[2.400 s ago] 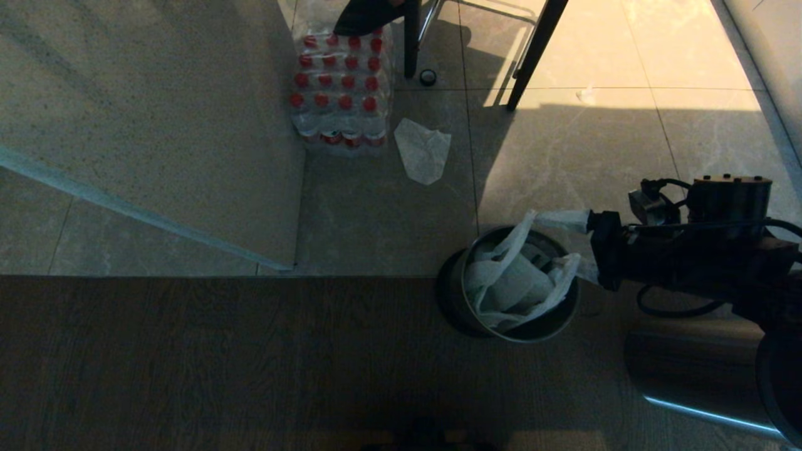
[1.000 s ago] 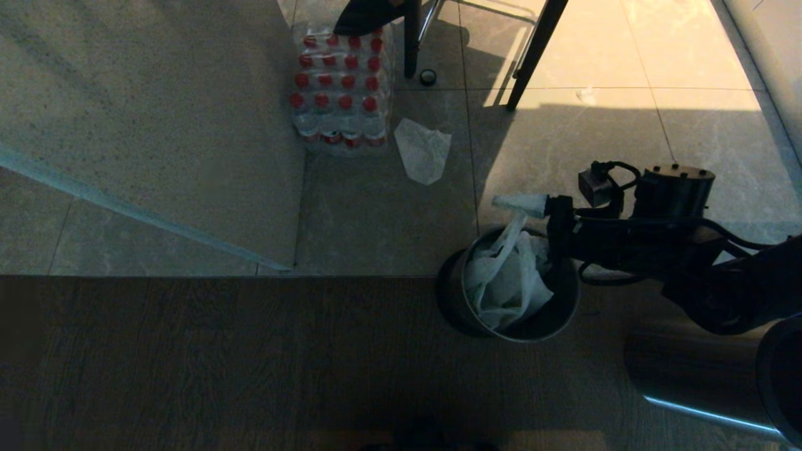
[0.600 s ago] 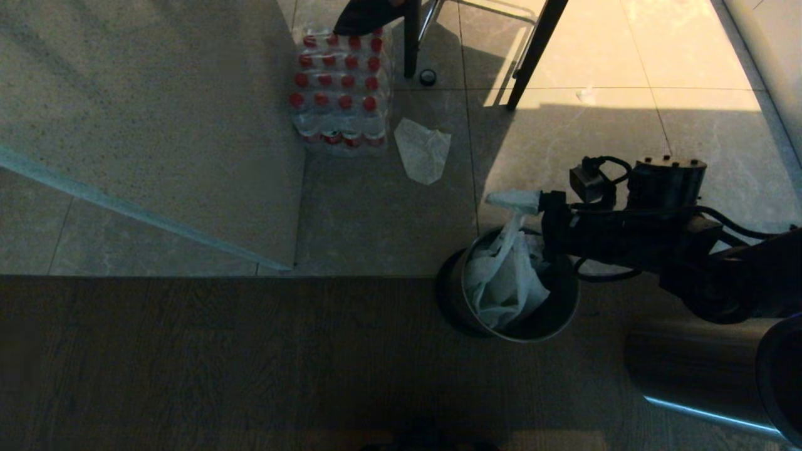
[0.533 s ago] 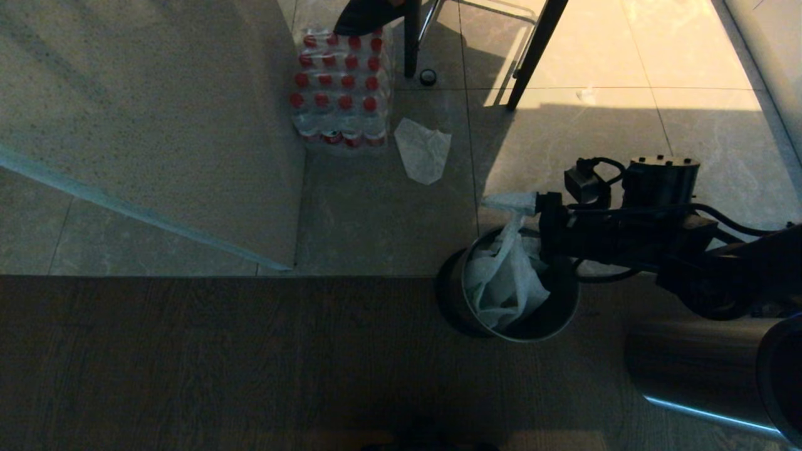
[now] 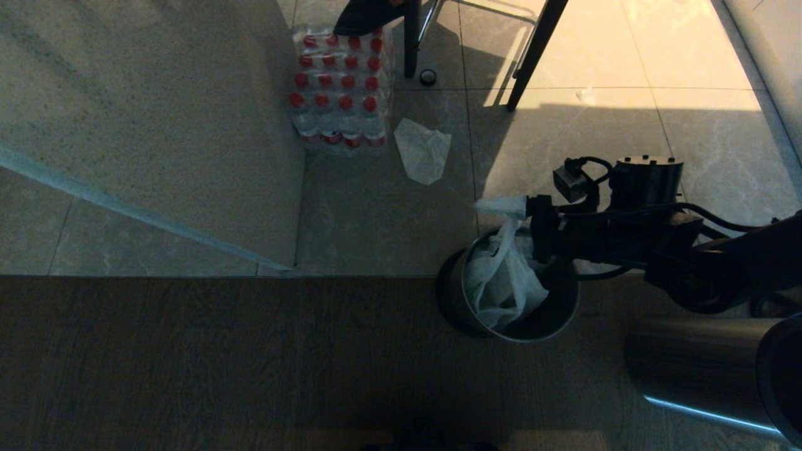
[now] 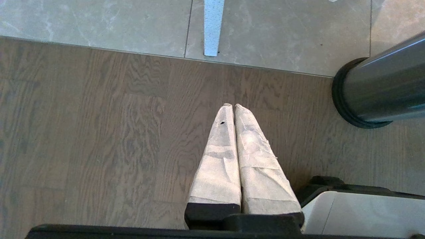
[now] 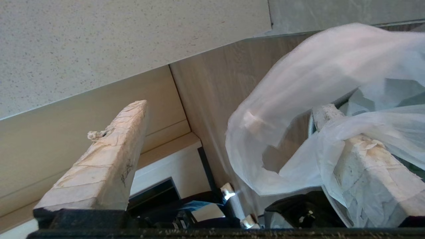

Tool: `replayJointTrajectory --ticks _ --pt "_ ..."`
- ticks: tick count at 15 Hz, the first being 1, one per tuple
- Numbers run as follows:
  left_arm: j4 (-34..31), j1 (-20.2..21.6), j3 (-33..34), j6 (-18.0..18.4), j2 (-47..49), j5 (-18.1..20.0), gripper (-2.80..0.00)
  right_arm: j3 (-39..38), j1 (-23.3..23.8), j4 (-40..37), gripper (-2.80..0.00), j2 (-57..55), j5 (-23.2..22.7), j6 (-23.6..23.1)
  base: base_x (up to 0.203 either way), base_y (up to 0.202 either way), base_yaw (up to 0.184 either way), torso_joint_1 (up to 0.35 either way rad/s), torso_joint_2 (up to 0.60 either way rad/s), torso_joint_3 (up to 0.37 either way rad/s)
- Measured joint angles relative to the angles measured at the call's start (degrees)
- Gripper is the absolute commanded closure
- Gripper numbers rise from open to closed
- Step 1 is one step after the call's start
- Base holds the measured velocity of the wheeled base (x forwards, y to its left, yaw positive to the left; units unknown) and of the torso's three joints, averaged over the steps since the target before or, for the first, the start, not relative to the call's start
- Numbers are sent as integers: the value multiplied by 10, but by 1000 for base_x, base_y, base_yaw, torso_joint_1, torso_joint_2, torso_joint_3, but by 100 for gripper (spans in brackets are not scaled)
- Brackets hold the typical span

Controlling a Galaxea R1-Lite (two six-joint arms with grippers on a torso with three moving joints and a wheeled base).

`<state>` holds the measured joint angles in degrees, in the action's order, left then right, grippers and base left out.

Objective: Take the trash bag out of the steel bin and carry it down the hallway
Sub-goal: Pick up the trash bag

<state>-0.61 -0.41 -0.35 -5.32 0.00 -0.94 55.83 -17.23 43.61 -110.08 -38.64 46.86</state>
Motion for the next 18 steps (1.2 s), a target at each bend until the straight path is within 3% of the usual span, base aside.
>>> replayJointTrajectory --ticks 2,3,18 --pt "0 0 0 0 0 0 0 5 -1 -2 -280 -2 0 0 0 0 0 0 0 0" --pt "0 0 0 0 0 0 0 6 -2 -4 0 -2 0 0 0 0 0 0 0 0" --pt "0 0 0 0 0 0 0 -43 -8 -28 0 41 -1 -4 0 0 0 0 0 0"
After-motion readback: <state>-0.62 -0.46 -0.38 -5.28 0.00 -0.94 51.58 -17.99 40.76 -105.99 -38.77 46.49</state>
